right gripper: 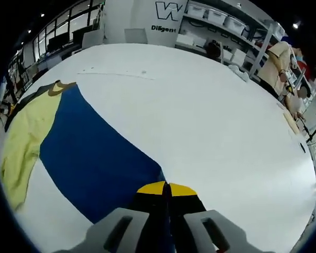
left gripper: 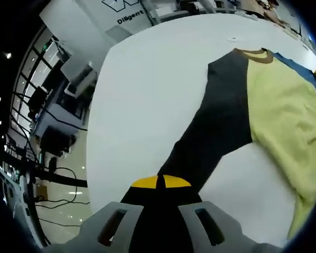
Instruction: Fold the garment on the visible template until the final outline fits inside the template.
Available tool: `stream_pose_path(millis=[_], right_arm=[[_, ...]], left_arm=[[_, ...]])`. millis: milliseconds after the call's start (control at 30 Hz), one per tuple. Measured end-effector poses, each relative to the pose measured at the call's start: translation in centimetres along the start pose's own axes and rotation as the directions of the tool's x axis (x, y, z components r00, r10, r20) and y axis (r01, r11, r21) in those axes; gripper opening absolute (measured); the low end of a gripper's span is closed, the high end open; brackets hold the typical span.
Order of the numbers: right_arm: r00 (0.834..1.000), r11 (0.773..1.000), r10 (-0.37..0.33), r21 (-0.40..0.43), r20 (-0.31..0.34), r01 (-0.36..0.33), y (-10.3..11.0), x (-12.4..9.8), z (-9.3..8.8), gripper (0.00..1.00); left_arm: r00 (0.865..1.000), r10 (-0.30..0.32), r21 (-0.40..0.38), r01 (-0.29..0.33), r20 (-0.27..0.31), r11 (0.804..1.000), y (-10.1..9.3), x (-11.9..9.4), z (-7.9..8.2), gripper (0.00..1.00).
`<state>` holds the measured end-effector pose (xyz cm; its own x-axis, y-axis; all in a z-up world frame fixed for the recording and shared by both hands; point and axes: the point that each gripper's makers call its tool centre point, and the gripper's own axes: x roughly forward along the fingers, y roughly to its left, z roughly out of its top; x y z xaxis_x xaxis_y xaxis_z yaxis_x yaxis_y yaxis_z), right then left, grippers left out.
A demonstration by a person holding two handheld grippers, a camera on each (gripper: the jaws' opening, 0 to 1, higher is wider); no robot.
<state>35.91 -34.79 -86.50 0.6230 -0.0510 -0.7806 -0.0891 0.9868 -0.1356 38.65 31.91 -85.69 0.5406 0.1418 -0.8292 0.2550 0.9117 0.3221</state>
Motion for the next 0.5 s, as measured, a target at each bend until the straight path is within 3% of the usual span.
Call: stream_pose_path(millis=[100, 200, 300, 500], right_arm=[[1.000, 0.999, 0.007, 0.052, 0.027, -0.008, 0.1, -0.4, 0.5, 0.00], [0.996, 0.998, 0.024, 0.056, 0.082, -0.029, 0.6, -1.5, 1.7, 0.02], [0.989, 0.985, 0.084, 0.141, 0.126, -0.101, 2.0, -2.3, 2.6, 0.19], [0.983, 0.981, 0.135, 0.125, 0.124, -0.150, 4.1, -3.4, 2.9, 0.41]], left_arm=[[1.000, -0.004, -0.007, 0.004, 0.001, 1.000, -0.1, -0.1, 0.1, 0.03], [1.000, 0.012, -0.002, -0.012, 0.018, 1.000, -0.2, -0.7, 0.3, 0.17], [0.998, -0.029, -0.025, 0.030, 0.050, 0.999, -1.2, -1.2, 0.8, 0.25], [0.995, -0.054, -0.051, 0.058, 0.080, 0.997, -2.5, -2.0, 1.2, 0.44]])
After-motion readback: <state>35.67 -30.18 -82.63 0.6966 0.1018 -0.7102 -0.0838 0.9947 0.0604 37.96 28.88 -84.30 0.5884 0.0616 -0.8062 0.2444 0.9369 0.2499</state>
